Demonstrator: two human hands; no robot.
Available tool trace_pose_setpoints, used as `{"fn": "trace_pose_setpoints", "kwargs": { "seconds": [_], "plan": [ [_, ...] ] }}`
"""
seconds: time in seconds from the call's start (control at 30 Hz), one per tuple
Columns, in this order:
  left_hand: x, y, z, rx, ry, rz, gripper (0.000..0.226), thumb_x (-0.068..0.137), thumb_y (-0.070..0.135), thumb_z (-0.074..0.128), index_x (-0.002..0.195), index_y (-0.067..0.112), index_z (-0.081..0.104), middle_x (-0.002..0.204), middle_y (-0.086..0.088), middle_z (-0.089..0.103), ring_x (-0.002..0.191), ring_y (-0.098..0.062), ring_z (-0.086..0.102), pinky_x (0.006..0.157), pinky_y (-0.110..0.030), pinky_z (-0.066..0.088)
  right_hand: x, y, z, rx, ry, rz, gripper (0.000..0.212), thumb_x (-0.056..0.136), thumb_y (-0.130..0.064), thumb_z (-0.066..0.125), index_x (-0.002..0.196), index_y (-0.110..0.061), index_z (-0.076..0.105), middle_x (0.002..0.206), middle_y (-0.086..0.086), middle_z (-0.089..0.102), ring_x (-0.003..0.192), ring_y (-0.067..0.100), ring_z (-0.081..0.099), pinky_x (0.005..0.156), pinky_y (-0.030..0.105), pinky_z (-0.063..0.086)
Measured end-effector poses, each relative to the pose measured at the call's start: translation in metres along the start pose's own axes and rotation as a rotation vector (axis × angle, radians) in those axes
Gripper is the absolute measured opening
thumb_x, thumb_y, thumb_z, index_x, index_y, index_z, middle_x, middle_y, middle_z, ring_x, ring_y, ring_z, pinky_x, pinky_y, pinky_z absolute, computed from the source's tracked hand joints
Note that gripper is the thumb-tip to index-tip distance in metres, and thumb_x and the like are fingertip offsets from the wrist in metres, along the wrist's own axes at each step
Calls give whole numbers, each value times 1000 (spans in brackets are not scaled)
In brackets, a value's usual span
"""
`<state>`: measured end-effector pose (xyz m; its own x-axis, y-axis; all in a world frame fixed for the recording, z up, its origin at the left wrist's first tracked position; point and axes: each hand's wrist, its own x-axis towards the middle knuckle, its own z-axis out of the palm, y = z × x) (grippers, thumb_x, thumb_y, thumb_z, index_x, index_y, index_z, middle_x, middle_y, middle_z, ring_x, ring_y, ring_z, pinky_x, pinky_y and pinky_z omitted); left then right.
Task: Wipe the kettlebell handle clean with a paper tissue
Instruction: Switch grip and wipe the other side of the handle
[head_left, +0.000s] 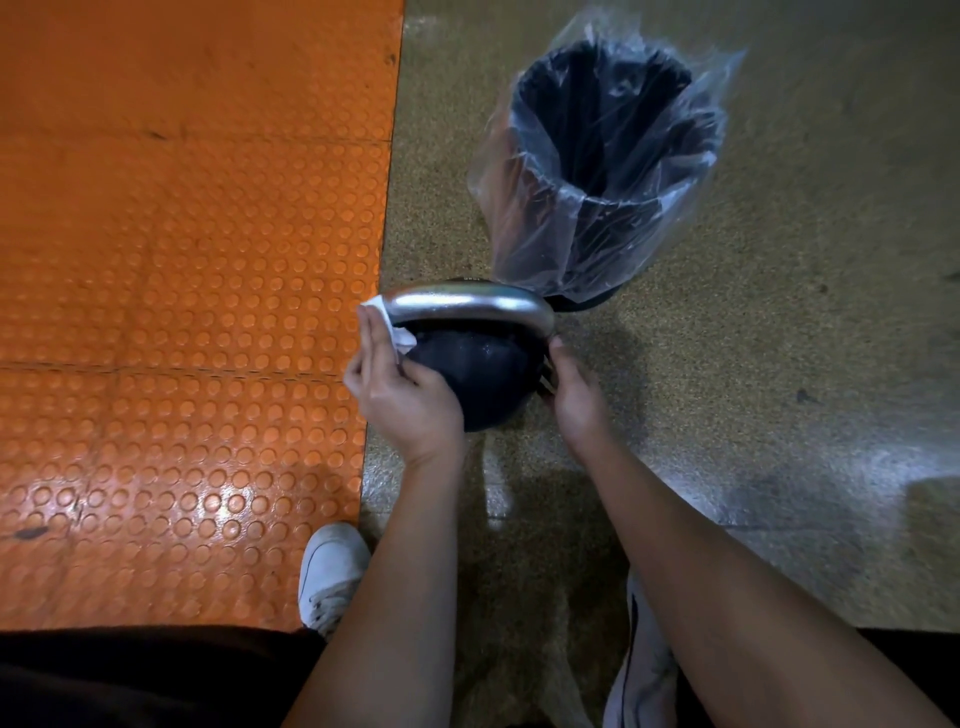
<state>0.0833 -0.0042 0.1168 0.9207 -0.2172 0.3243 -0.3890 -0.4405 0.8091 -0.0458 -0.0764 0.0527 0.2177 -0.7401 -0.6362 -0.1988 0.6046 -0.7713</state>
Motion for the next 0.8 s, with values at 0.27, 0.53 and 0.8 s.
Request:
{"fn": "trace_pose_setpoints", "kwargs": {
  "seconds": [0.27,0.53,0.8],
  "plan": [
    [-12,-1,2,-22,-23,21,67,77,-14,47,138,11,58,142,-4,57,103,-15,48,92,-15,44,2,2,0,-10,-16,-25,88,69,-94,56,139,-43,62,148,0,60,139,27,53,118,59,39],
    [-36,14,3,-168,-40,-155,46,92,3,54,137,13,59,141,-3,58,119,-9,54,102,-16,42,2,-1,-2,-1,-9,-52,72,88,-73,55,145,-29,60,145,1,63,136,24,55,118,54,41],
    [-6,37,9,-481,146,-797,24,88,21,75,108,10,76,98,3,77,88,-4,71,83,-18,54,1,0,-5,37,-46,-44,61,97,-65,53,146,-30,60,143,-1,64,134,21,58,117,52,43]
  ]
}}
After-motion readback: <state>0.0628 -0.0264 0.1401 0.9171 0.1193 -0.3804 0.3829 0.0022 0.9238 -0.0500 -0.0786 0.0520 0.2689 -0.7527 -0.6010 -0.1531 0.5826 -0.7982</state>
